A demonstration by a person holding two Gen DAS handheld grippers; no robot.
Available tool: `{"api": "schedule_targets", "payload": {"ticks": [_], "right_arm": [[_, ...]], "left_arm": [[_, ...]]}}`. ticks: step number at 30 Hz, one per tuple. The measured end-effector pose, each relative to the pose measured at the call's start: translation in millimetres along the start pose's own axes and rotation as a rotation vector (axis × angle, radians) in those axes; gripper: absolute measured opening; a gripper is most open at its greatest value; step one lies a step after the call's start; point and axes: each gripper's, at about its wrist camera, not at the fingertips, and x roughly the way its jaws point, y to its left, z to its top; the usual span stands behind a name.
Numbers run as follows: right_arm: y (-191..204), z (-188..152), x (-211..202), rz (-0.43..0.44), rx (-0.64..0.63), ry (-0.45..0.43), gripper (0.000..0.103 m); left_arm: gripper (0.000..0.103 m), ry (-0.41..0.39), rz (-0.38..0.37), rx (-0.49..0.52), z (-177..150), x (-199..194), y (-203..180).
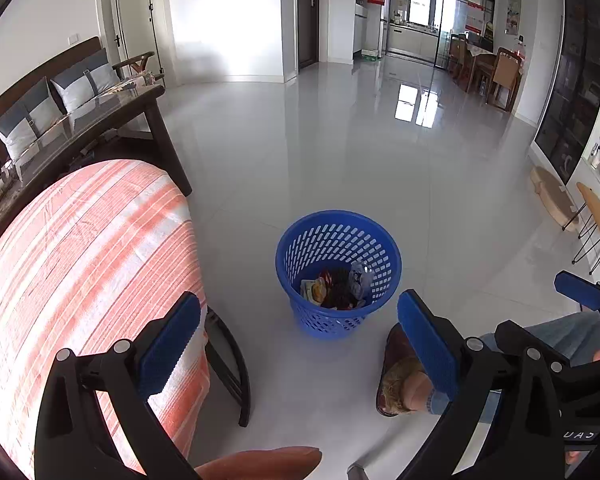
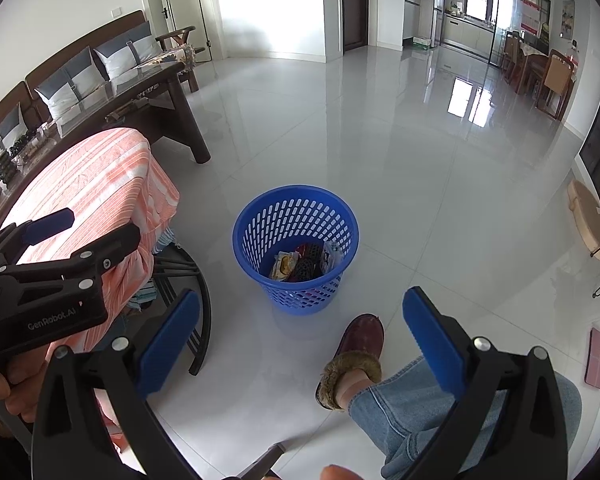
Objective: Collect trash
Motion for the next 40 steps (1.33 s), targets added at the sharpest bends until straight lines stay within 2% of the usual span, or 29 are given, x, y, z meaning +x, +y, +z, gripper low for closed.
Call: {"api": "schedule_targets", "payload": {"ticks": [25, 40], "right_arm": [[0.8, -3.2, 5.8, -0.007, 0.005, 0.008, 0.098], [-7.7, -3.4, 7.2, -0.038, 0.022, 0.012, 0.098]], "left_arm": [[0.098, -0.002, -0.022, 0.023, -1.4, 0.8, -6.7], [0.098, -0.005, -0.009, 0.041, -1.8, -3.7, -9.4]]}}
